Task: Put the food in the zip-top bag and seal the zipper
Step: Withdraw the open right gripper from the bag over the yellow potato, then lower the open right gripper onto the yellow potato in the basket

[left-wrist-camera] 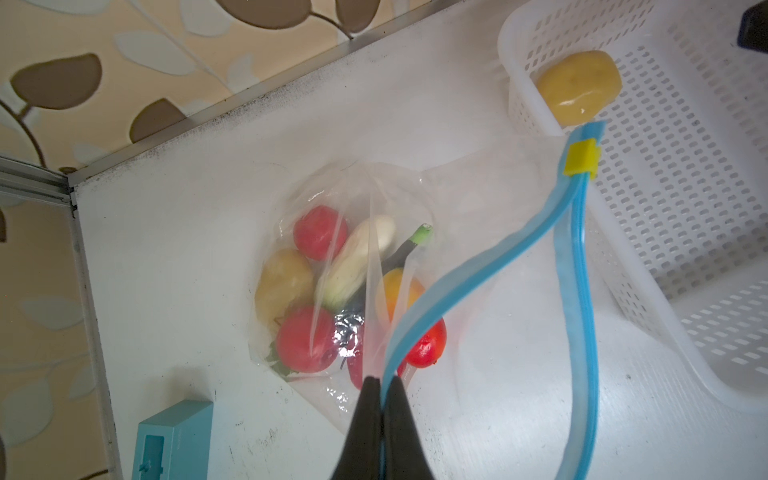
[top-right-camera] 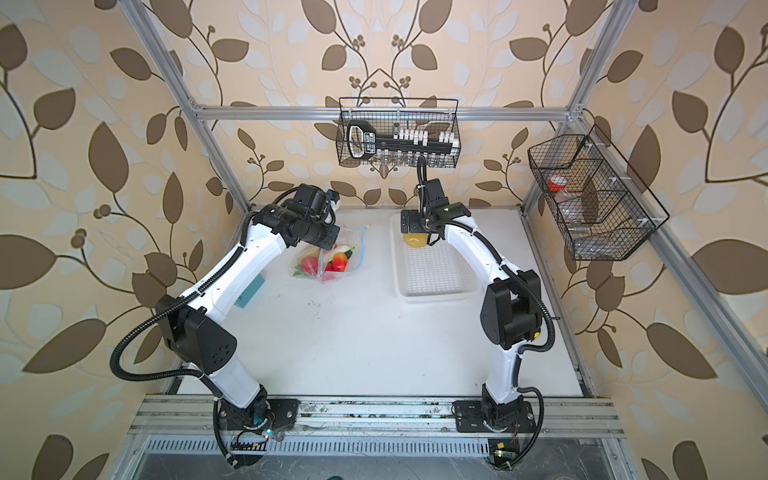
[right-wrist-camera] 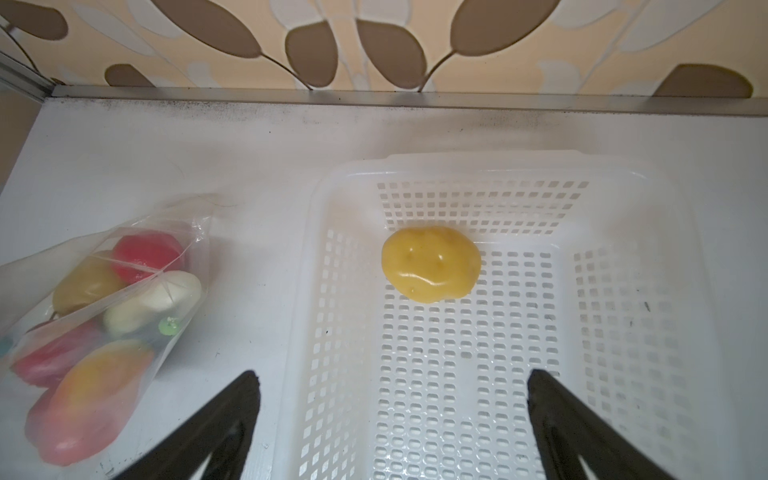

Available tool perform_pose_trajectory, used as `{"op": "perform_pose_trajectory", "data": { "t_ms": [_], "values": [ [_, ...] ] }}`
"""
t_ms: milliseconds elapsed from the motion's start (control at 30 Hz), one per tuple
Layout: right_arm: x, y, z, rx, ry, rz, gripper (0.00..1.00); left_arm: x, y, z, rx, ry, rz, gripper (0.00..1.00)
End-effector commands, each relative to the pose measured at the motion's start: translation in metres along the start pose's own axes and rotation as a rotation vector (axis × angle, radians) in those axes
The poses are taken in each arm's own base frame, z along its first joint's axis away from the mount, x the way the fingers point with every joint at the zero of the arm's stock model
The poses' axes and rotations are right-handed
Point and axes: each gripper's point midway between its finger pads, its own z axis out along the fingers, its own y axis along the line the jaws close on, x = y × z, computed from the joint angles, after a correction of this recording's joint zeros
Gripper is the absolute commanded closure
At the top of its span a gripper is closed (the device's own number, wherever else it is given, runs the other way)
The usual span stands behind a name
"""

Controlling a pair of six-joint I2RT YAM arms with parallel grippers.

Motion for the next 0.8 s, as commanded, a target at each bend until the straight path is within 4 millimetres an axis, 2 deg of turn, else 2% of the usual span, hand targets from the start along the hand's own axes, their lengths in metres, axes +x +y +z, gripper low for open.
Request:
{"op": "perform_pose_trajectory", "data": {
  "t_ms": [0,333,567,700,767],
  "values": [
    [-0.003,0.000,0.012,0.008,-0.012,-0.105,0.00,-0.008,0.001,-0.012,-0.012,-0.042,0.006,1.00],
    [0.007,-0.015,0.041,0.067,0.033,-0.214,0.00,-0.008,0.000,-0.012,-0.007,-0.041,0.004,1.00],
    [0.026,-0.033,0.070,0.122,0.124,-0.288,0.00,-0.008,0.002,-0.013,-0.015,-0.044,0.007,1.00],
    [0.032,-0.043,0.089,0.117,0.149,-0.252,0.00,-0.006,0.000,-0.010,-0.007,-0.040,0.005,1.00],
    [0.034,-0.041,0.095,0.087,0.159,-0.234,0.00,-0.006,-0.001,-0.007,-0.002,-0.034,0.002,1.00]
  ]
}}
